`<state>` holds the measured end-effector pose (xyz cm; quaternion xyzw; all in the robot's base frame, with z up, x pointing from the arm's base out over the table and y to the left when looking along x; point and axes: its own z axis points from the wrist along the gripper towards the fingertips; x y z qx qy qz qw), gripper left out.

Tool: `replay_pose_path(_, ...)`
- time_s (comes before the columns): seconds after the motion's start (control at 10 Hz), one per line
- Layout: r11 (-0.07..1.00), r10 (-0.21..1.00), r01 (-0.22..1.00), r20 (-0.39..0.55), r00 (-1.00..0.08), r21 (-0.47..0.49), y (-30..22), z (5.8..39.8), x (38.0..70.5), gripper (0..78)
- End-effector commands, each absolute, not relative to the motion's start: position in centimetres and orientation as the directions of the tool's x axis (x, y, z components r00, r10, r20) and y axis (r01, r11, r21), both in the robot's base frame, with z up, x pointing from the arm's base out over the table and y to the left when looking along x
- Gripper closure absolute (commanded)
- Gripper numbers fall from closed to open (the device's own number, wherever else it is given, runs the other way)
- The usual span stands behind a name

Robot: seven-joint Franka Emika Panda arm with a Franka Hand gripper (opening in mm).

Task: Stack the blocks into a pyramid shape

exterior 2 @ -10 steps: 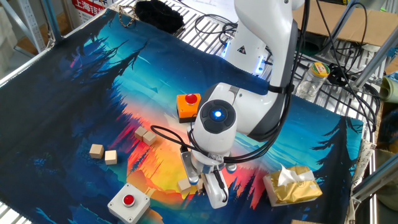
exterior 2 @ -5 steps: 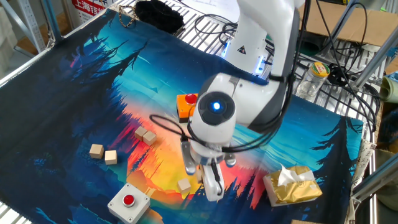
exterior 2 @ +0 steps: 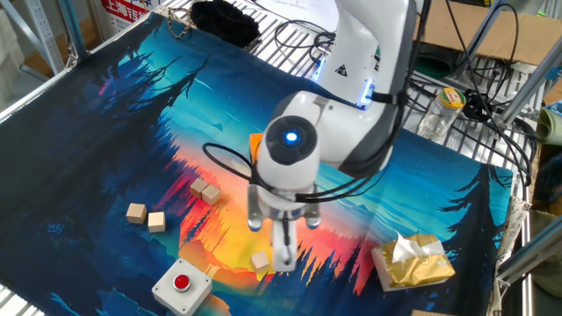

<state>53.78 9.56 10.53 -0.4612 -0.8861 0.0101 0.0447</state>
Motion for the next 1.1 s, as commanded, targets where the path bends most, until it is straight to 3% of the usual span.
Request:
replay_pose_path(0.1,0.445,0.895,0.89,0.066,-0.441,-0.095,6.0,8.9,54.3,76.4)
replay_pose_path(0.4,0.358,0.934,0.927,0.059,-0.353,-0.111,3.0,7.5,53.6,76.4)
replay_pose_path(1.1,0.179,0.984,0.975,0.039,-0.175,-0.132,-0.3,9.6,52.2,76.4)
